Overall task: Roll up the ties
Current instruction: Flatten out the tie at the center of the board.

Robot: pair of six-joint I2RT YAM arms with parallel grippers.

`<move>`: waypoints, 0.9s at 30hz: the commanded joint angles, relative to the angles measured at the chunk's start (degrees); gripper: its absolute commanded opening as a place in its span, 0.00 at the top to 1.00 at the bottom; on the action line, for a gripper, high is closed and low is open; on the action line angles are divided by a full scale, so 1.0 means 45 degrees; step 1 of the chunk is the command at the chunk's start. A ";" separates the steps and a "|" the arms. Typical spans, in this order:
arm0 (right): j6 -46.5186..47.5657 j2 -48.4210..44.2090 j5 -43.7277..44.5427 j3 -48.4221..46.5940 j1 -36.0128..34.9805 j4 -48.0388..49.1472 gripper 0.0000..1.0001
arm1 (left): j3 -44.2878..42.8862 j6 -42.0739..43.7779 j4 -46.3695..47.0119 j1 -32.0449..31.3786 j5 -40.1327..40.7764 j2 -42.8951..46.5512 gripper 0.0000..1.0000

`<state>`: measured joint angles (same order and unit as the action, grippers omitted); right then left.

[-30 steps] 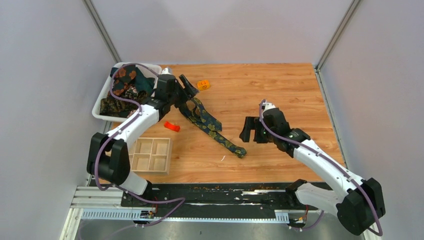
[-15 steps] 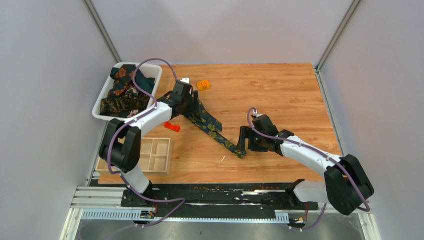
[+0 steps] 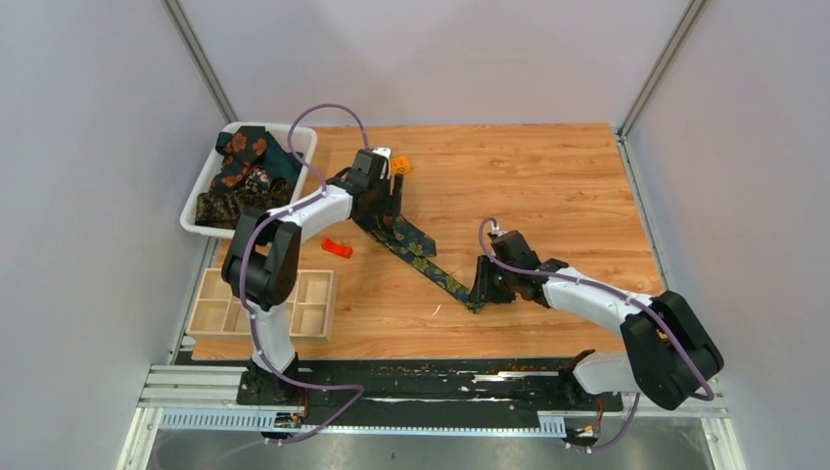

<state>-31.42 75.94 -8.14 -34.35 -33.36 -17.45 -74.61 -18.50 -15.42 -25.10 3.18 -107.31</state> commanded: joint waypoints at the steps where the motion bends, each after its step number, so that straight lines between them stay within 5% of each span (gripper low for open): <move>1: 0.0162 0.0128 -0.0134 0.0180 -0.0052 0.0551 0.66 | -0.1048 0.0554 0.0166 0.0031 -0.0212 -0.0807 0.19; 9: 0.0276 0.0185 -0.0427 0.0235 -0.0047 0.0559 0.74 | -0.1837 0.0332 -0.0002 0.0110 -0.0174 -0.2081 0.30; 12: 0.0183 0.0001 -0.0635 0.0467 -0.0050 0.0615 0.82 | -0.2312 0.0315 0.0003 0.0129 -0.0196 -0.2453 0.65; 16: 0.0115 -0.0421 -0.1253 0.0873 -0.0085 0.0615 0.93 | -0.3070 0.0239 0.0008 0.0100 -0.1437 -0.2597 0.93; 27: -0.0825 -0.3636 -0.1161 0.1185 -0.1235 -0.1034 1.00 | -0.6596 -0.2175 0.1159 -0.1329 -0.8248 -0.3368 0.97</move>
<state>-31.94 64.34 -13.02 -29.12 -36.62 -19.92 -96.33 -21.71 -16.38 -28.12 -18.39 -119.92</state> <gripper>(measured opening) 0.038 0.041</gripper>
